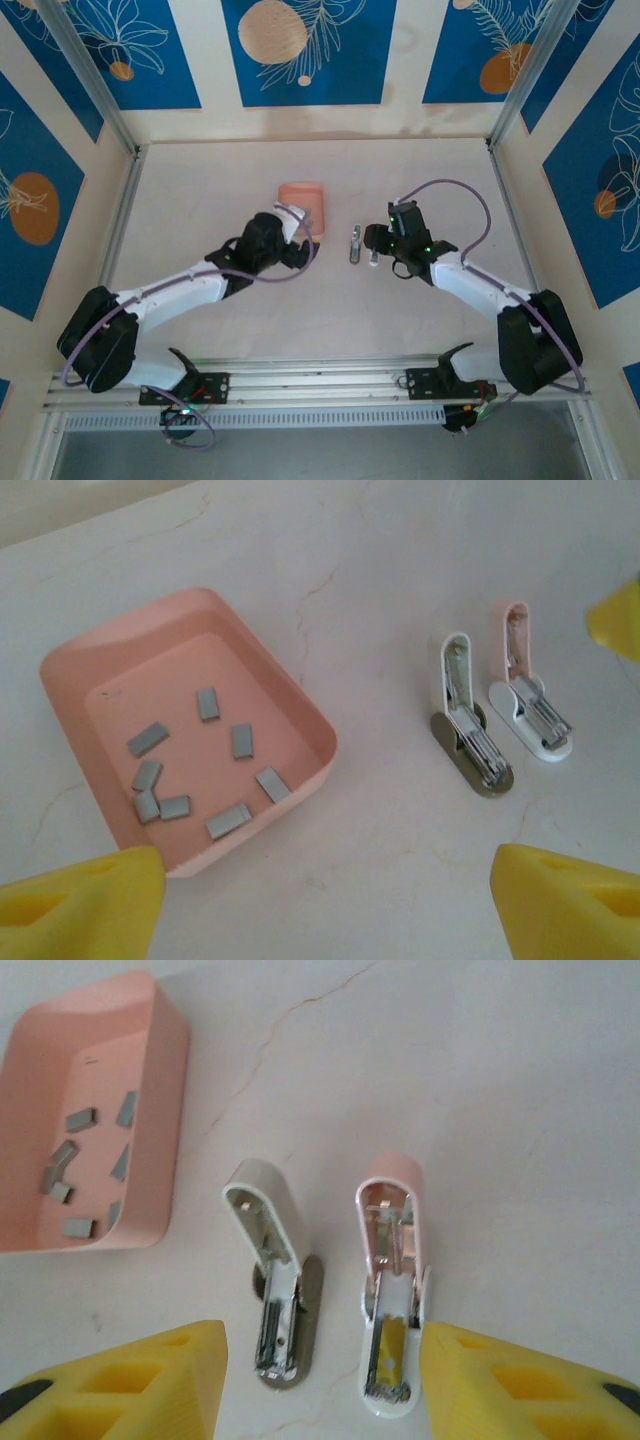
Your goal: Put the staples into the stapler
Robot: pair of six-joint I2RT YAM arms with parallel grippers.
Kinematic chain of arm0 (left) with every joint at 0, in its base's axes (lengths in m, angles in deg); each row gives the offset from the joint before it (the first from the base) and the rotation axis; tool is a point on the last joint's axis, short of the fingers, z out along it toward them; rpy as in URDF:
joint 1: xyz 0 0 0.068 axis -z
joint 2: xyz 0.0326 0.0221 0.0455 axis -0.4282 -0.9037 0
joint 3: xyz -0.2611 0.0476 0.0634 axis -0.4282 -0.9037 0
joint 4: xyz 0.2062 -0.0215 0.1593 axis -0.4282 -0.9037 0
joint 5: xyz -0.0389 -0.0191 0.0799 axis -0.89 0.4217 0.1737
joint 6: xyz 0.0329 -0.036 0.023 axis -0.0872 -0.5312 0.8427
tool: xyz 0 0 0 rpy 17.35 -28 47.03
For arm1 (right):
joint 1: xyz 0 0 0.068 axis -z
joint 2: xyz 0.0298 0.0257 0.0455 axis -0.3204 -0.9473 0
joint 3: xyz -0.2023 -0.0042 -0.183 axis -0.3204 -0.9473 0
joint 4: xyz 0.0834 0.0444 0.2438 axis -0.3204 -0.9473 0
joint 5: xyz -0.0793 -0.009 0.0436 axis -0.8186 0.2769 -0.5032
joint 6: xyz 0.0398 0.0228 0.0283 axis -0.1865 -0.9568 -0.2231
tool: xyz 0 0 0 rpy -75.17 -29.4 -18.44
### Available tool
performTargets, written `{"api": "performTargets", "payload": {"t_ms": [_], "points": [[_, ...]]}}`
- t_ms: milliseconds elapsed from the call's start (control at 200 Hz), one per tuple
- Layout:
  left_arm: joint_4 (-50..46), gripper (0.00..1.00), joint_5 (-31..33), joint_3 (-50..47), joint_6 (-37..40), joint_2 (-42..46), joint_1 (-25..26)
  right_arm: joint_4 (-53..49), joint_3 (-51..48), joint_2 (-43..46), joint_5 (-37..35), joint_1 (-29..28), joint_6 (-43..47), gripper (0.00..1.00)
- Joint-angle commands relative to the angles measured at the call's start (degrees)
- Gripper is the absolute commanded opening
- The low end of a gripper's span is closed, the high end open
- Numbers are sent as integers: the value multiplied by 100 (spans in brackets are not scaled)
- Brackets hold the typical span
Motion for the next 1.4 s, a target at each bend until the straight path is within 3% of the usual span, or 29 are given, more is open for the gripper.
{"api": "performTargets", "payload": {"t_ms": [0, 195, 355, 535, 925, 1396], "points": [[-1500, 81, -1227, 719, -193, -371, -457, 11, -269, 302, 198, -94, -108, 53], [-3081, 77, -1940, 2292, 551, -1480, -746, -65, -543, 638, 263, -140, -187, 52], [-4235, 77, -1998, 3626, 1169, -2541, -745, -98, -689, 757, 250, -140, -185, 52], [-4814, 76, -1993, 4651, 1536, -3438, -744, -204, -748, 946, 234, -120, -120, 52], [-5469, 76, -1914, 5659, 2232, -4580, -741, -349, -892, 1337, 265, 35, -101, 52], [-6089, 74, -2192, 5564, 2664, -4637, -619, -287, -862, 1410, 434, 131, -119, 51]]}}
